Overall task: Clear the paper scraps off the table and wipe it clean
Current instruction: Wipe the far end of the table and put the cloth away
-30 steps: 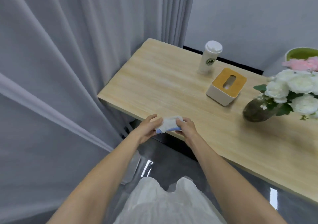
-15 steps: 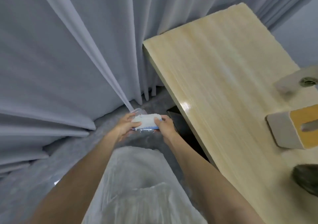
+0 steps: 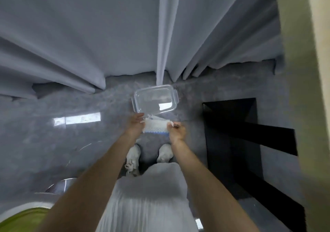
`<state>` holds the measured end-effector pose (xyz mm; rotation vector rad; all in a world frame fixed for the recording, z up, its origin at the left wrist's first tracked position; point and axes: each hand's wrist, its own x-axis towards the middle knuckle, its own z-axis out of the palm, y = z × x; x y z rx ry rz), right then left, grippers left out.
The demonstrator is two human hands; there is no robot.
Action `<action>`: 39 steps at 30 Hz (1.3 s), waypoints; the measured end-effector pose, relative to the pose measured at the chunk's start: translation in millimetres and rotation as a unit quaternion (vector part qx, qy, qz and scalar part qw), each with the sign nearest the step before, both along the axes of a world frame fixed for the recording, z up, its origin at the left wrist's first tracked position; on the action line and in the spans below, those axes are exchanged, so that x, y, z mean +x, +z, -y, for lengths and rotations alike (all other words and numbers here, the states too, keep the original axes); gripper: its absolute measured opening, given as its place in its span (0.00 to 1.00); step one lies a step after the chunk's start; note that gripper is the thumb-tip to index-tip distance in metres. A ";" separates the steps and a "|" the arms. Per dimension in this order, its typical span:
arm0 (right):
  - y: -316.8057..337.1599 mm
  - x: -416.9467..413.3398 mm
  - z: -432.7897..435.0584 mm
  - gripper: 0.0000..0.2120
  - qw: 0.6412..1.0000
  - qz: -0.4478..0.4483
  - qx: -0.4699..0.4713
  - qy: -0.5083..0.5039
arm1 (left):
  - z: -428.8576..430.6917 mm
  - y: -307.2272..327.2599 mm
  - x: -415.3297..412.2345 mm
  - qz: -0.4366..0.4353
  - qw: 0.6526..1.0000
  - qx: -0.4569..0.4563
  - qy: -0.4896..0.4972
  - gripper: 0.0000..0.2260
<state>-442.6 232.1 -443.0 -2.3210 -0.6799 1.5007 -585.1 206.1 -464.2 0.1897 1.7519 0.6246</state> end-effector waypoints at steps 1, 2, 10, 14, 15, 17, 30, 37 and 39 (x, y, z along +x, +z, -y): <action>-20.4 -5.7 -1.3 0.06 1.000 -0.001 0.009 -0.001 | 2.3 -21.9 -3.1 0.002 1.000 -0.003 0.009 0.19; -39.4 -12.3 -4.7 0.06 1.000 -0.014 0.015 -0.005 | 2.6 -42.8 -7.0 0.003 1.000 -0.009 0.020 0.18; -196.9 -59.6 -21.1 0.11 1.000 0.002 0.012 0.006 | -9.2 -198.2 -44.1 -0.093 0.994 -0.046 0.044 0.17; -245.3 -72.6 -20.9 0.10 1.000 -0.006 0.002 0.025 | -11.2 -242.1 -50.7 -0.155 0.985 -0.040 0.069 0.16; -256.9 -75.7 -20.4 0.10 1.000 -0.002 0.003 0.031 | -11.5 -251.0 -52.2 -0.168 0.982 -0.042 0.071 0.15; -274.6 -80.3 -19.1 0.15 0.999 0.022 -0.011 0.049 | -12.6 -262.2 -53.3 -0.184 0.979 -0.049 0.073 0.15; -273.5 -79.3 -15.9 0.16 0.997 0.078 -0.020 -0.010 | -12.7 -265.1 -47.5 -0.169 0.978 -0.075 0.094 0.18; -182.3 -71.3 -9.8 0.15 0.997 0.078 -0.016 -0.013 | -6.6 -177.9 -54.8 -0.141 0.980 -0.088 0.109 0.18; -134.4 -70.0 -7.3 0.17 0.997 0.067 -0.029 0.002 | -10.1 -130.3 -55.7 -0.139 0.982 -0.089 0.086 0.19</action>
